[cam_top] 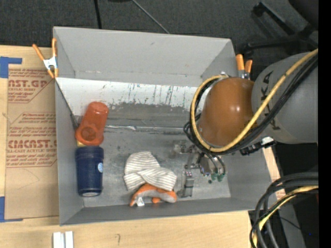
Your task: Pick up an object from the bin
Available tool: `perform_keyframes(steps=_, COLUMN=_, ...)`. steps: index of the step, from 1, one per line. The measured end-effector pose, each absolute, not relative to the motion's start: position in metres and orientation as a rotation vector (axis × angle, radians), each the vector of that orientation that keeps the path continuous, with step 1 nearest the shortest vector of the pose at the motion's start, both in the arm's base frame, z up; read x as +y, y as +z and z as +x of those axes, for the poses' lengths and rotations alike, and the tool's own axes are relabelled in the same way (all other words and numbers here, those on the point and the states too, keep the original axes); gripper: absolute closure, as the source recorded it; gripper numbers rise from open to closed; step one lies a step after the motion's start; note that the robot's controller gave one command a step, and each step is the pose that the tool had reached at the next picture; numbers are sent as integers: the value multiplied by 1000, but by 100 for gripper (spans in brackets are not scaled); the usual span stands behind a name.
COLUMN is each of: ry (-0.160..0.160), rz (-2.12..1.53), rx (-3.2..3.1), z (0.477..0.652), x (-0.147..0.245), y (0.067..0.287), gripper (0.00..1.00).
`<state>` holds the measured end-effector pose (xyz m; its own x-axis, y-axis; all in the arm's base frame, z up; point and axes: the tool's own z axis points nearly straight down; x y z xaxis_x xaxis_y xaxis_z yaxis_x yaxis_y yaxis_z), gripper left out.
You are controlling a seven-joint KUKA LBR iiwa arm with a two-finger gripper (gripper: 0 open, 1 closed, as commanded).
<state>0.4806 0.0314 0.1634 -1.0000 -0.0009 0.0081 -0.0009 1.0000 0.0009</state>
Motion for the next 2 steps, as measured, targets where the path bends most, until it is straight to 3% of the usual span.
perform_keyframes(steps=1, ry=-2, rz=1, rx=-3142, z=483, x=31, y=167, gripper=0)
perform_keyframes(steps=2, ry=0, rz=122, rx=-3145, z=489, x=40, y=120, gripper=0)
